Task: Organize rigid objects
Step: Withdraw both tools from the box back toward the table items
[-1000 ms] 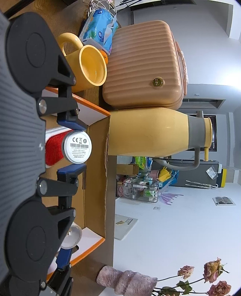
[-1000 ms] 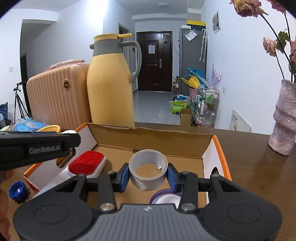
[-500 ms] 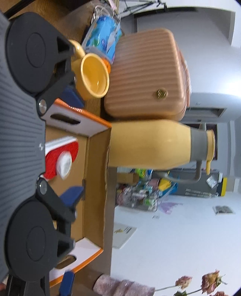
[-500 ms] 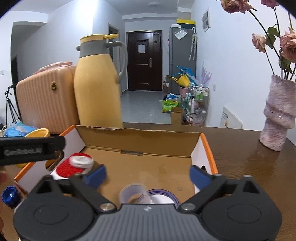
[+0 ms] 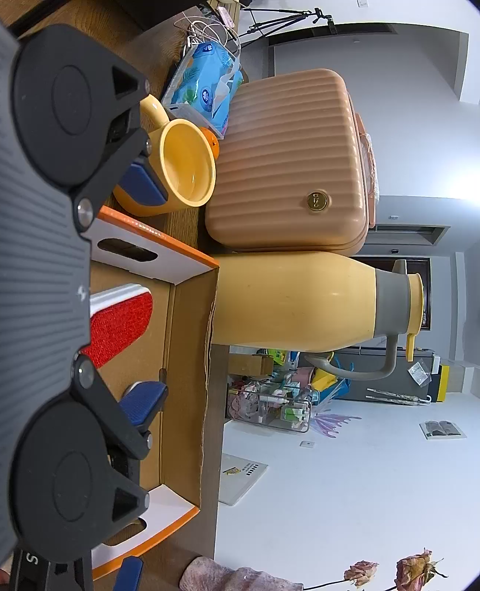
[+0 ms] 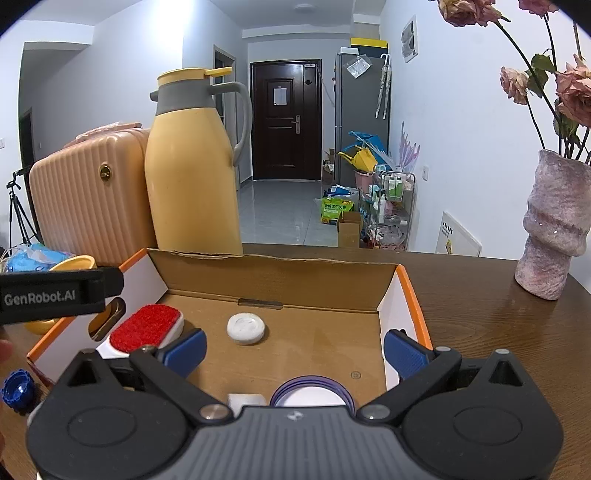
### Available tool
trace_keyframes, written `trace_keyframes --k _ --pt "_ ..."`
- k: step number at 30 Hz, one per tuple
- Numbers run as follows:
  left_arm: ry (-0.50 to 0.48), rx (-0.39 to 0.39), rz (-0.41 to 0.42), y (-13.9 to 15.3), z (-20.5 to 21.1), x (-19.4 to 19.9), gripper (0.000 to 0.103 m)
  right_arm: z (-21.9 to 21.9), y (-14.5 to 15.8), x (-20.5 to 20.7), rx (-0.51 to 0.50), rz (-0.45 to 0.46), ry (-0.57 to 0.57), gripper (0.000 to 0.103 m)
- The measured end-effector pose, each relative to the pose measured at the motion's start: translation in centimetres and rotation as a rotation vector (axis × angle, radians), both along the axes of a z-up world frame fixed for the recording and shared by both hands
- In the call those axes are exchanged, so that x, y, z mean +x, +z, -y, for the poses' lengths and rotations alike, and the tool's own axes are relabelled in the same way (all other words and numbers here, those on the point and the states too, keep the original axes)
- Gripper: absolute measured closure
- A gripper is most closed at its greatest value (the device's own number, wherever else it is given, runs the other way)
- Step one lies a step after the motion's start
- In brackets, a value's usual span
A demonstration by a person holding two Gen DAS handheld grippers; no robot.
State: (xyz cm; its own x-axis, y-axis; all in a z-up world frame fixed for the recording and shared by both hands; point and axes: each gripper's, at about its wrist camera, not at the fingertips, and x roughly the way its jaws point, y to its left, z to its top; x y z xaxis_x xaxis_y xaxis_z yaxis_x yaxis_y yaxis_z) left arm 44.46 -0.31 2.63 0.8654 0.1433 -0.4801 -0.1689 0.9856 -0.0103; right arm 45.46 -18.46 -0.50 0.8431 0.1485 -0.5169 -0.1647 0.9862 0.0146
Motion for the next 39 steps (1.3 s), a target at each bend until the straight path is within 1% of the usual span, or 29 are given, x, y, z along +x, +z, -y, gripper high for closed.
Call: trace_keyframes --k 9,16,28,39 --pt "0.001 0.000 0.003 0.0 0.0 -0.2 0.000 0.2 0.4 -0.3 0.004 0.006 -0.003 0.001" --pt "0.002 0.004 0.019 0.5 0.0 -1.1 0.000 0.6 1.0 -1.5 0.012 0.026 -0.007 0.001" --pt "0.005 -0.005 0.037 1.1 -0.7 -4.3 0.000 0.9 1.8 -5.1 0.014 0.048 0.002 0.001" --pt "0.019 -0.020 0.023 1.1 -1.4 -7.5 0.000 0.8 1.7 -8.6 0.014 0.050 0.016 0.001"
